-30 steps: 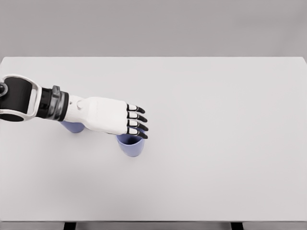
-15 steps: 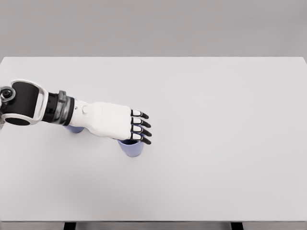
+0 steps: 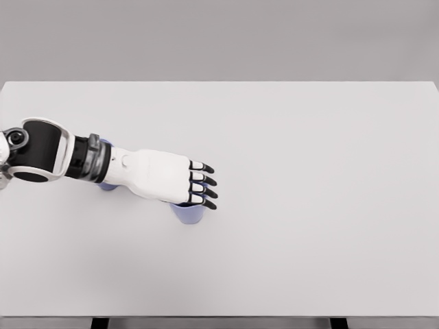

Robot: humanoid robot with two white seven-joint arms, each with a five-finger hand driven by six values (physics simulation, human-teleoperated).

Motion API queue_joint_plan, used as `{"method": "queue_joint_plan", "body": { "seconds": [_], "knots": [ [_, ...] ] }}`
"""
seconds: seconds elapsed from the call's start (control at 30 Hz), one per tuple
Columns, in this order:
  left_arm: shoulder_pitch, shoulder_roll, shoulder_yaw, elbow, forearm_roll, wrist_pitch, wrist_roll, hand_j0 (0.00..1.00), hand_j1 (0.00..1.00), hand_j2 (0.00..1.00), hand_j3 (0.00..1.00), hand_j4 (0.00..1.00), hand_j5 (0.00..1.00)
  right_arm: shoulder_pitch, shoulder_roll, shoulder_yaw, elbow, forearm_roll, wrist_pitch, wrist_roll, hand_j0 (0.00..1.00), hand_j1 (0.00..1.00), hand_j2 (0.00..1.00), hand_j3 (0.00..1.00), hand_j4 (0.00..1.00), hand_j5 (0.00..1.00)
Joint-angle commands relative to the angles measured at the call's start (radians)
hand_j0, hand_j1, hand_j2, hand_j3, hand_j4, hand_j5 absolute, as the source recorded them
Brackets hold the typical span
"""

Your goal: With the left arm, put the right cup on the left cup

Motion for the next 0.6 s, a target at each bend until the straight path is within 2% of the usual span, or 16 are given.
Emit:
{"method": "queue_joint_plan", "body": {
  "seconds": [0.0,0.57],
  "knots": [
    [0.002,-0.005,0.001,0.0,0.002,0.001,0.0,1.0,1.0,1.0,1.0,1.0,1.0,0.0,0.0,0.0,0.0,0.001,0.0,0.0,1.0,1.0,1.0,1.0,1.0,1.0],
    [0.0,-0.008,0.003,0.006,-0.006,0.001,-0.001,1.0,1.0,1.0,1.0,1.0,1.0,0.0,0.0,0.0,0.0,-0.001,0.0,0.0,1.0,1.0,1.0,1.0,1.0,1.0]
  ]
}}
